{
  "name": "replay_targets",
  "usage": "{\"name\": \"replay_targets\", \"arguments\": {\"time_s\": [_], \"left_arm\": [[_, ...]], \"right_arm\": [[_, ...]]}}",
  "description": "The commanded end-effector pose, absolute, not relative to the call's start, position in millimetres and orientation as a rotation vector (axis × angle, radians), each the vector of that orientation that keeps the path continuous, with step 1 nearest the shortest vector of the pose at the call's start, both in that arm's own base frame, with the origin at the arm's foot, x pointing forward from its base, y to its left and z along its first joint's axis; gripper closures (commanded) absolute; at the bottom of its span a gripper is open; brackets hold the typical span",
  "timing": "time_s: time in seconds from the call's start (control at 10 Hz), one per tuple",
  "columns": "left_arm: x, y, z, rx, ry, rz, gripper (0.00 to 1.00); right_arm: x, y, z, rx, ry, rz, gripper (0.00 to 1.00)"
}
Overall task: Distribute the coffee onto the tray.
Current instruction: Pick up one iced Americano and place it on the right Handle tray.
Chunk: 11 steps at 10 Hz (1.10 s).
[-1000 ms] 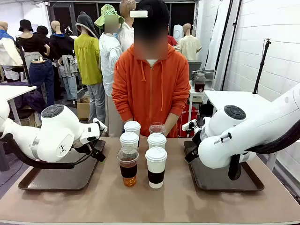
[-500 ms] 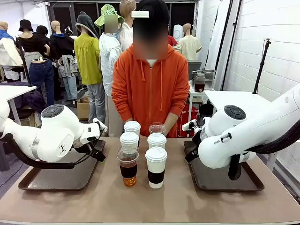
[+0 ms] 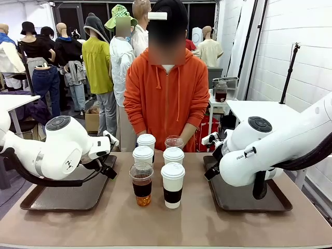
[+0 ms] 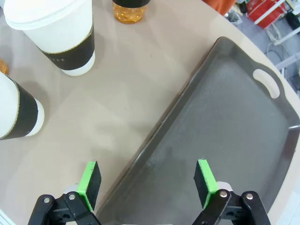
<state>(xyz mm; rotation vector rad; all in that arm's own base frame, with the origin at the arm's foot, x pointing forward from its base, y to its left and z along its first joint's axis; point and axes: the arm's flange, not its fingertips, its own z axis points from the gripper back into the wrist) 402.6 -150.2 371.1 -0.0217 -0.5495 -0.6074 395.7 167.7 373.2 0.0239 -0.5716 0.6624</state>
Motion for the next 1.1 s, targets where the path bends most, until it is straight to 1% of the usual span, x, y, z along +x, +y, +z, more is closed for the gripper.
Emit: {"name": "replay_targets", "arguments": {"time_s": [0.0,0.5,0.6,1.0], "left_arm": [[403,-150,371,-0.022,-0.550,-0.607,0.00],[403,-150,371,-0.022,-0.550,-0.607,0.00],[402,-150,380,-0.015,-0.570,-0.608,0.00],[390,-151,439,0.005,-0.609,-0.612,0.00]], "right_arm": [[396,168,373,0.024,-0.572,0.662,0.00],[396,168,373,0.024,-0.572,0.662,0.00],[396,168,373,0.024,-0.572,0.662,0.00],[385,160,431,0.127,-0.603,0.714,0.00]]}}
